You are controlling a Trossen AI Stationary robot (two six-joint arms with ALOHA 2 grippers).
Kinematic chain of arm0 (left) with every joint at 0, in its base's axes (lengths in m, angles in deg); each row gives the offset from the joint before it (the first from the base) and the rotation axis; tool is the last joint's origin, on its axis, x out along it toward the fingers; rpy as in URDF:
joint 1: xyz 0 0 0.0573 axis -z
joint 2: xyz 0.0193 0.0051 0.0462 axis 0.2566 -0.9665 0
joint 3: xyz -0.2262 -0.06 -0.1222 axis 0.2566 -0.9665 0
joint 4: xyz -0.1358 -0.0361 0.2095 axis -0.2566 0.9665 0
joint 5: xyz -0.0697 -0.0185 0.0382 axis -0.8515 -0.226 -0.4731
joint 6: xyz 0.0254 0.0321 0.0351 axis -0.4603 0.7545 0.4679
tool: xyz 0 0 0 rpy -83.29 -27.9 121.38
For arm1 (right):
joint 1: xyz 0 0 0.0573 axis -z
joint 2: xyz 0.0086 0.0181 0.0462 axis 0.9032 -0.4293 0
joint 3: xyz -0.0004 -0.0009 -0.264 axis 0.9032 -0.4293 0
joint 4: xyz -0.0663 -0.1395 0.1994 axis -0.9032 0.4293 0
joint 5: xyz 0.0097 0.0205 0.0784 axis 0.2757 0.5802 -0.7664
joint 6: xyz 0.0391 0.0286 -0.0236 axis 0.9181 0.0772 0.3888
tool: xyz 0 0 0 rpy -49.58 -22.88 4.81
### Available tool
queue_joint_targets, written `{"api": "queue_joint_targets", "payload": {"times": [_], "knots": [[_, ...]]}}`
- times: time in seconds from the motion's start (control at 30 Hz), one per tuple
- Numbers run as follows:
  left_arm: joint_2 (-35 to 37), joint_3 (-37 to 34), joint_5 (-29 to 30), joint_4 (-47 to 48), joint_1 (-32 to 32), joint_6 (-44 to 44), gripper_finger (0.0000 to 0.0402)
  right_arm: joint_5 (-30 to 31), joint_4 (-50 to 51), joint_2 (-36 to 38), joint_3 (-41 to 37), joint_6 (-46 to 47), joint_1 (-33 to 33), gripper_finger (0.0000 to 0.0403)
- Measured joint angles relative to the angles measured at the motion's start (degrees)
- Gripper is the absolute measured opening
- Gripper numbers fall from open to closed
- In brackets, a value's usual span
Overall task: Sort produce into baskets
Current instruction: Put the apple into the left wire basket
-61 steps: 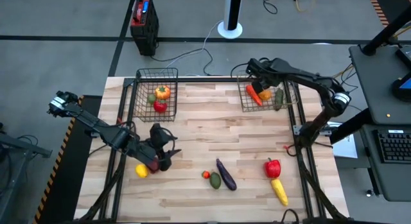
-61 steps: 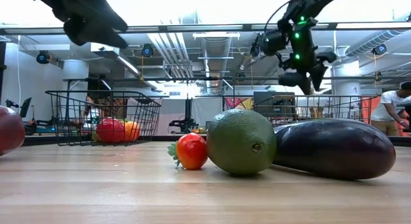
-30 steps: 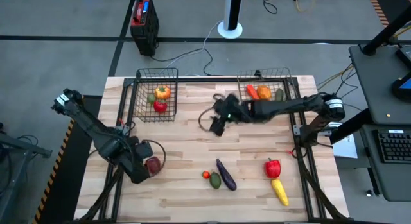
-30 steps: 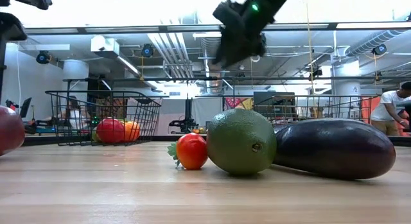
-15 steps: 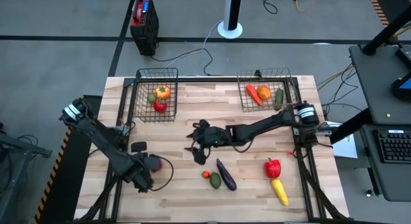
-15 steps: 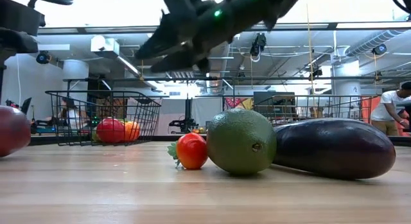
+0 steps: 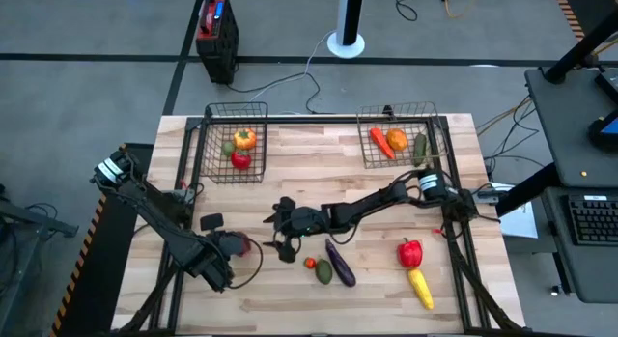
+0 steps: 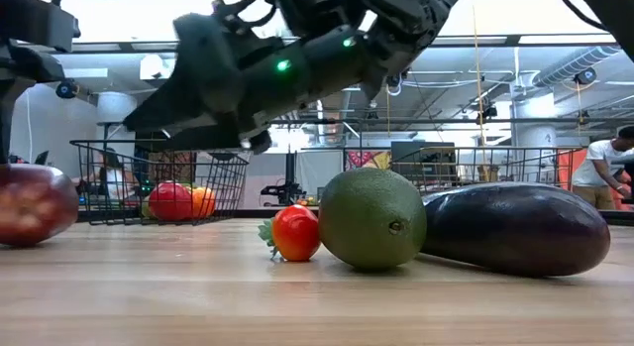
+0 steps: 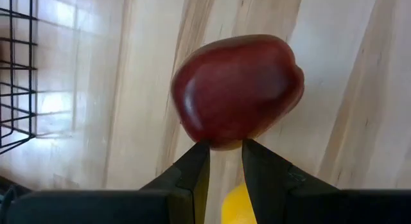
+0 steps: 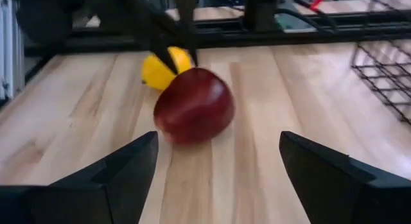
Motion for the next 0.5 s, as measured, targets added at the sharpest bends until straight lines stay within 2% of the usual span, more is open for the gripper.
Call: {"api": "queue_joint_targets", "payload": {"times": [0.3,0.5], "knots": [[0.0,0.0,0.2,-2.5,0.0,-7.2,0.0075,0.0,0.1,-7.2,9.5,-2.9,-2.2,0.0342],[0.0,0.0,0.1,-5.2,0.0,-7.9,0.0075,2.3,5.8,-12.0,16.3,-3.0,-2.5,0.0343]]}}
